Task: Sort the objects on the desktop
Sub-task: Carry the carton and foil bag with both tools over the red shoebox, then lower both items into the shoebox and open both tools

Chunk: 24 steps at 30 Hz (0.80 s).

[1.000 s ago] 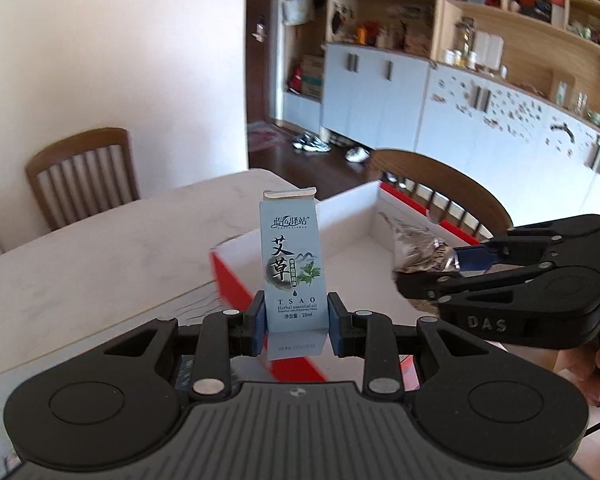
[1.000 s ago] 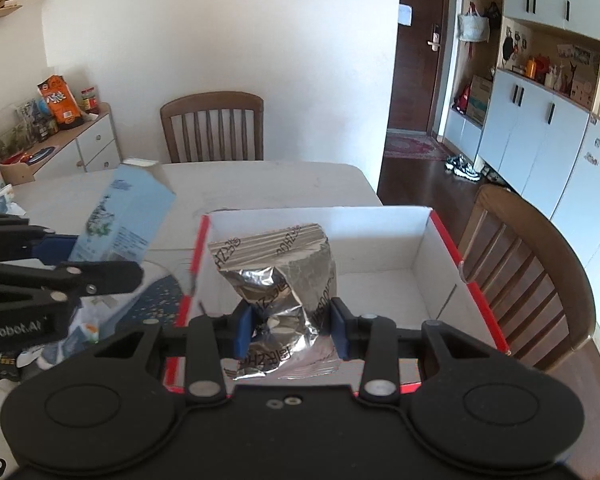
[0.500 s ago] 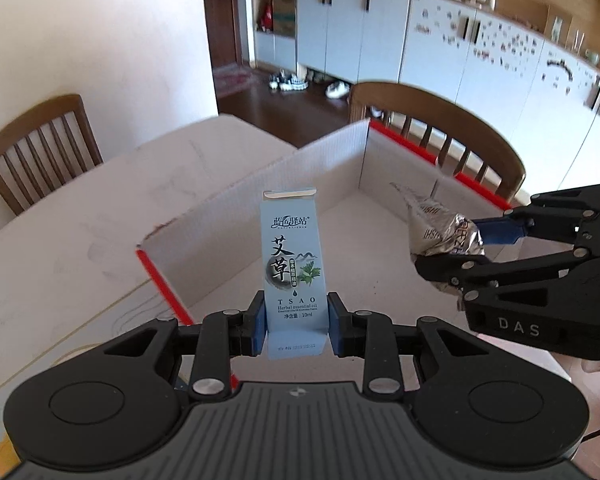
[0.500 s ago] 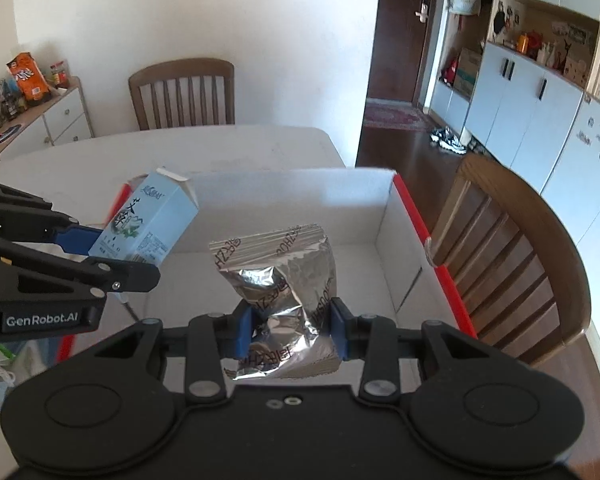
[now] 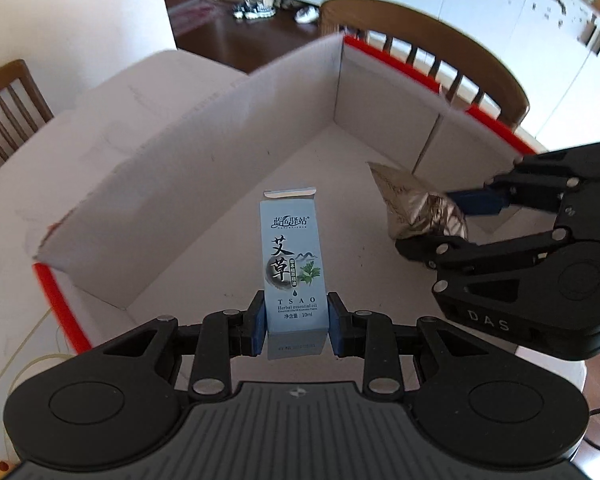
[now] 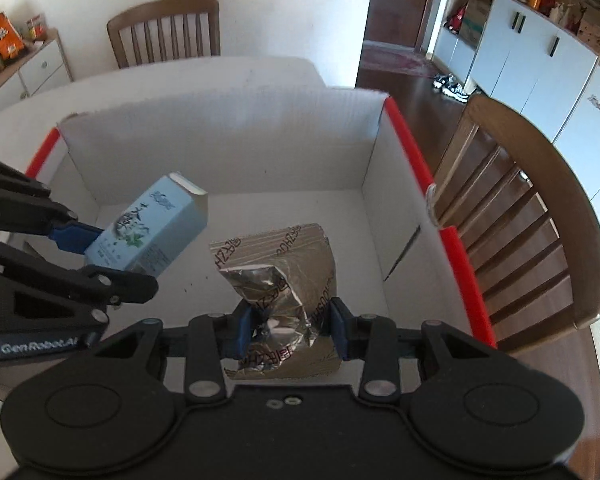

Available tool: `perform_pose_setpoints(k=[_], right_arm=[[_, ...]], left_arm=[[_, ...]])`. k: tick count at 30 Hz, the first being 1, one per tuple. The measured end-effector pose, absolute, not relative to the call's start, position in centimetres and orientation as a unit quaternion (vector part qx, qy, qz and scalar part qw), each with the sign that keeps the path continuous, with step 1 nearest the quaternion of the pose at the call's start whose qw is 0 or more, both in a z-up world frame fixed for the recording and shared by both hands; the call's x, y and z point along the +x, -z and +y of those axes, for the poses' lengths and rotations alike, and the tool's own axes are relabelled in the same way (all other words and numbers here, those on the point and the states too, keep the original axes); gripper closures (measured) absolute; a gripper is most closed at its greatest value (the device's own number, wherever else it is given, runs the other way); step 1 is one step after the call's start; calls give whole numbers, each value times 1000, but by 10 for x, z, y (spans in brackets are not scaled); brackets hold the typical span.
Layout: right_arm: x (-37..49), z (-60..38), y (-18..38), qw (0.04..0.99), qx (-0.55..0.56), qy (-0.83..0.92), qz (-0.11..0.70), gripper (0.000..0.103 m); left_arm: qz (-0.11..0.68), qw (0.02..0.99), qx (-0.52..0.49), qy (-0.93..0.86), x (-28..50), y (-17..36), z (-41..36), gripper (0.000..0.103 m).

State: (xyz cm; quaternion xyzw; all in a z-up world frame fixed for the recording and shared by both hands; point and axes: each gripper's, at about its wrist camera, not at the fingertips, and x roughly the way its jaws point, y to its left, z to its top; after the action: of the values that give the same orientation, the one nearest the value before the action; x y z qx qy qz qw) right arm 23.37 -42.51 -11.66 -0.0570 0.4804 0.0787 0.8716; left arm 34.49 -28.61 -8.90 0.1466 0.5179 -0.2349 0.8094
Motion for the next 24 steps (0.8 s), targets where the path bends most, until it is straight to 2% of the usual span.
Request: perform_pose_setpoints(k=[15, 24], right_arm=[[243, -420, 133, 857, -81, -99, 500, 65], [247, -423, 133, 853, -79, -109, 504, 61]], left_arm=[[602, 753, 144, 223, 366, 120, -289, 74], [617, 741, 145, 222, 360, 125, -284, 74]])
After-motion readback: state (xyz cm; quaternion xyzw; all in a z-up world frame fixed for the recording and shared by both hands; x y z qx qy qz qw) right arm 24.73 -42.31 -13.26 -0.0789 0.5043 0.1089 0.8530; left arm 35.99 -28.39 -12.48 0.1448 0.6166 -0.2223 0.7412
